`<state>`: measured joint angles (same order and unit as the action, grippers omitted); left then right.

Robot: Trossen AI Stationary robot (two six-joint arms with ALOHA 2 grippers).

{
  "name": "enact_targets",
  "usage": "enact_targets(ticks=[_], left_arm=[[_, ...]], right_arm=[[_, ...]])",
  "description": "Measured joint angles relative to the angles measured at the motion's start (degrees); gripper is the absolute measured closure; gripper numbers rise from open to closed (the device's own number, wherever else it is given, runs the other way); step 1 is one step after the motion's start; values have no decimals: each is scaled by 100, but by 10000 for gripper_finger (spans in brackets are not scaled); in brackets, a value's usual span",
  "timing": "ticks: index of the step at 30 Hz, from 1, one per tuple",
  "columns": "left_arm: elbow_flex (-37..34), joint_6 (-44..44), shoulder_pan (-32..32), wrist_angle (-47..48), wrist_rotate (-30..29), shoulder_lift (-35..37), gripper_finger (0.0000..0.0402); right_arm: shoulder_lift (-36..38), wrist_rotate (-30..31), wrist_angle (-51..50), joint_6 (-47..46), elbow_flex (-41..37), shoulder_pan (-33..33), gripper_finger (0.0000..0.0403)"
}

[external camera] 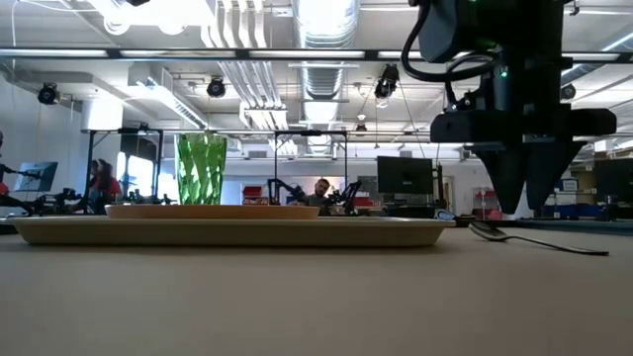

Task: Pick and place plate/cup/fork/spoon on tray
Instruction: Put the black spoon on the white serving tray to the right of the orange plate

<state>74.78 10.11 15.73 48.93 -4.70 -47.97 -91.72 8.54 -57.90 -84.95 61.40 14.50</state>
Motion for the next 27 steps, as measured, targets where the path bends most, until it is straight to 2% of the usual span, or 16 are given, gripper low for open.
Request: enact_targets(ticks=[7, 16, 27], left_arm=[[0, 0, 0, -1, 0, 0, 323], [-2, 0, 0, 0, 1, 0, 323], [-4, 0, 0, -1, 1, 0, 323]], right_arm=[[0, -126, 117, -2, -240, 0, 239], [11, -295, 1356, -237, -745, -2, 239], [-11, -138, 1396, -470, -813, 2, 244]])
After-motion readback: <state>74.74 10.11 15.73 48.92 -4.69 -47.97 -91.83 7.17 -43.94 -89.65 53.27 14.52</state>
